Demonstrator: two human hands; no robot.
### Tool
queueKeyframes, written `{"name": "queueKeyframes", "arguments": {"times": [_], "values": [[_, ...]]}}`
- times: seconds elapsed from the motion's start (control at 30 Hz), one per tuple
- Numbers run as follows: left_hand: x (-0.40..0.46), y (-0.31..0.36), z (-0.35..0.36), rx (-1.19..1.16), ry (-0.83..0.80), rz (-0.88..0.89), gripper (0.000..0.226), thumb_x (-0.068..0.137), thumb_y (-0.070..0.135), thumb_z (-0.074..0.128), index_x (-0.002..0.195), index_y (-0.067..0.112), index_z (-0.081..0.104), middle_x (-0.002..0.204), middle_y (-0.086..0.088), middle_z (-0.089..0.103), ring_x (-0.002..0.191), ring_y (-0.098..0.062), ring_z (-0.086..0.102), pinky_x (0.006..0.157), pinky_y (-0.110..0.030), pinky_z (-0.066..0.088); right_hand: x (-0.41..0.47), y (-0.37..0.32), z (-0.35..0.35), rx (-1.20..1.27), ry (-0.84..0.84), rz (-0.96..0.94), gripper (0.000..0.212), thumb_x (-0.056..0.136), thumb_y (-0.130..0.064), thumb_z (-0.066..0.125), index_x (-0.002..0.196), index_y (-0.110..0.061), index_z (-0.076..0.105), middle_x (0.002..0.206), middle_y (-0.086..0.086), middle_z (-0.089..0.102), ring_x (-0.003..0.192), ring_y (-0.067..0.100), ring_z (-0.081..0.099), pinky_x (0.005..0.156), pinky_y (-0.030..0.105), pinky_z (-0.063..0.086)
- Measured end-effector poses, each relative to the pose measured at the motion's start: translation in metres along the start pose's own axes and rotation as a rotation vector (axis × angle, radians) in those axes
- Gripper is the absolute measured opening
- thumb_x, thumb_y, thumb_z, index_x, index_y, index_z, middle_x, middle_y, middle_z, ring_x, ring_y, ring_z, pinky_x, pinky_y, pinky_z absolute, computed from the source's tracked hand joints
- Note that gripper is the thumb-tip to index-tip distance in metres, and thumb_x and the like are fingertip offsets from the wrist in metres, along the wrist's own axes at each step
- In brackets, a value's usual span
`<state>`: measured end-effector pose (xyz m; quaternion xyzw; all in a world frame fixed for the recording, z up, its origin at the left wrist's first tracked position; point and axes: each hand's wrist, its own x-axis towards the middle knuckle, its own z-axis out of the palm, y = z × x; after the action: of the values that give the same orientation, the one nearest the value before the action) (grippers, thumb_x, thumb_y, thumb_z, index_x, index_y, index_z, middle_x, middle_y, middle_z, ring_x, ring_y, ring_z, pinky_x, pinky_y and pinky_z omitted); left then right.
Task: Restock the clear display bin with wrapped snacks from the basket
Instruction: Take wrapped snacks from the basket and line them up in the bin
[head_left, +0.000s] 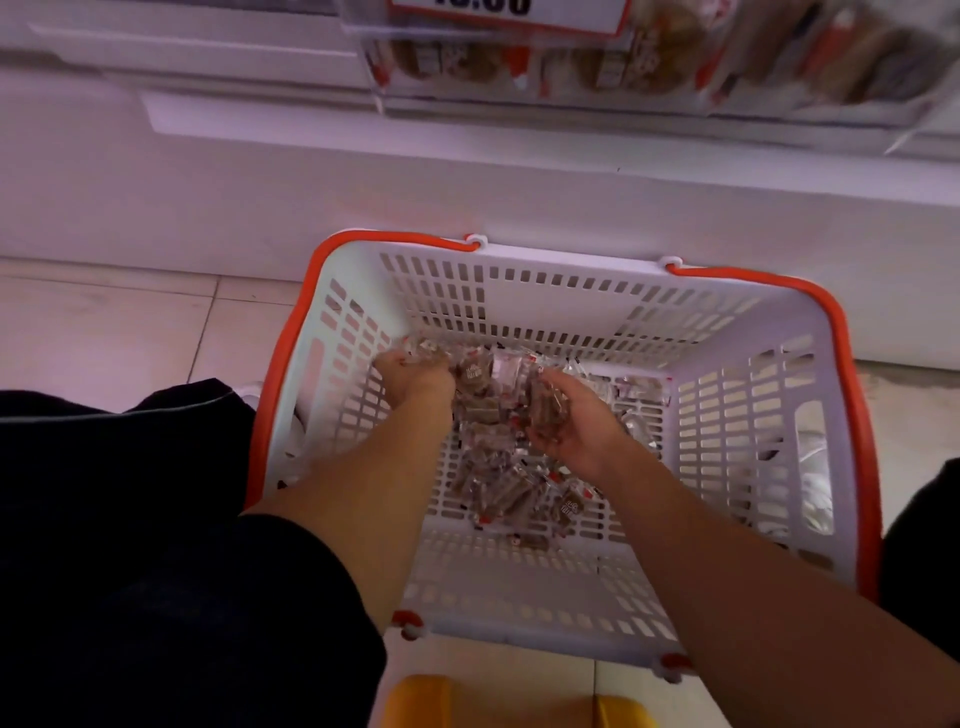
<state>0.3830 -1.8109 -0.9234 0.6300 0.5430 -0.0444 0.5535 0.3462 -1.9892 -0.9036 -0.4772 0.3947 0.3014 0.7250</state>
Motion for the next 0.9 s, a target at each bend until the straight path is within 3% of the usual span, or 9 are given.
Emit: {"name": "queueKeyframes", "arguments": {"times": [0.07,0.13,0.17,0.3,0.37,0.5,0.6,0.7,0.9], "values": [[-0.013,-0.013,-0.013,0.107,-0.007,0.25,0.071,0.084,0.009,0.073,0.144,0.02,0.037,0.123,-0.005,0.056,0.099,-0.02,0.059,0.077,-0.02,0.046,-0.009,-0.003,-0.004,0.08,-0.068,0.017,0.035,0.098,-0.039,0.051,0.117,-0.013,0.067,0.093,0.011,0.071,0.081,0.026,0.063,0.074,0.037,0.053],[-0.024,-0.022,-0.026,0.173,-0.092,0.424,0.073,0.085,0.009,0.073,0.147,0.014,0.036,0.12,-0.001,0.055,0.106,-0.016,0.056,0.087,-0.028,0.045,-0.018,-0.009,-0.005,0.094,-0.129,-0.01,0.029,0.102,-0.027,0.05,0.12,-0.008,0.061,0.087,0.011,0.065,0.073,0.022,0.059,0.075,0.04,0.054],[-0.028,-0.024,-0.031,0.172,-0.174,0.424,0.064,0.086,0.007,0.072,0.143,0.013,0.042,0.117,0.0,0.056,0.106,-0.016,0.059,0.086,-0.029,0.046,-0.023,-0.013,-0.005,0.065,-0.161,-0.031,0.024,0.102,-0.018,0.05,0.122,-0.007,0.057,0.086,0.01,0.062,0.072,0.02,0.058,0.078,0.041,0.053],[-0.054,0.0,-0.046,-0.039,-0.724,0.042,0.022,0.094,0.004,0.064,0.116,0.001,0.06,0.106,-0.015,0.07,0.091,-0.023,0.074,0.074,-0.026,0.059,-0.061,-0.038,0.006,-0.058,-0.288,-0.129,0.027,0.097,-0.003,0.052,0.124,0.0,0.059,0.094,0.013,0.068,0.08,0.022,0.064,0.082,0.04,0.051],[-0.074,0.029,-0.053,-0.063,-0.91,0.053,0.019,0.096,0.003,0.06,0.115,0.003,0.06,0.097,-0.013,0.075,0.087,-0.021,0.075,0.072,-0.025,0.059,-0.089,-0.058,0.016,-0.067,-0.282,-0.218,0.022,0.096,-0.003,0.055,0.115,-0.004,0.064,0.092,0.01,0.069,0.079,0.019,0.065,0.075,0.033,0.053],[-0.132,0.097,-0.074,-0.075,-1.012,0.199,0.015,0.098,-0.004,0.051,0.109,0.004,0.055,0.083,-0.011,0.074,0.078,-0.021,0.075,0.064,-0.026,0.061,-0.152,-0.095,0.033,0.034,-0.299,-0.36,0.016,0.096,-0.001,0.053,0.089,-0.011,0.064,0.07,-0.001,0.071,0.059,0.006,0.066,0.05,0.019,0.052],[-0.179,0.134,-0.1,0.089,-1.094,0.304,0.02,0.097,-0.004,0.051,0.109,0.011,0.058,0.088,-0.007,0.077,0.079,-0.019,0.076,0.063,-0.027,0.059,-0.201,-0.11,0.043,0.072,-0.378,-0.411,0.012,0.098,-0.002,0.051,0.096,-0.005,0.063,0.078,0.004,0.069,0.064,0.009,0.067,0.053,0.019,0.054],[-0.219,0.16,-0.129,0.241,-1.175,0.38,0.029,0.096,-0.002,0.052,0.119,0.014,0.062,0.103,-0.01,0.076,0.086,-0.021,0.074,0.069,-0.028,0.06,-0.249,-0.116,0.044,-0.058,-0.445,-0.435,0.018,0.099,-0.008,0.051,0.113,-0.004,0.061,0.089,0.009,0.068,0.079,0.018,0.066,0.059,0.017,0.053],[-0.282,0.203,-0.164,0.049,-1.421,0.281,0.037,0.106,0.03,0.037,0.132,0.016,0.059,0.126,-0.02,0.066,0.114,-0.033,0.066,0.091,-0.04,0.057,-0.32,-0.142,0.046,-0.115,-0.451,-0.646,0.026,0.096,-0.011,0.056,0.12,-0.006,0.062,0.097,0.009,0.069,0.083,0.016,0.063,0.07,0.023,0.051]]}}
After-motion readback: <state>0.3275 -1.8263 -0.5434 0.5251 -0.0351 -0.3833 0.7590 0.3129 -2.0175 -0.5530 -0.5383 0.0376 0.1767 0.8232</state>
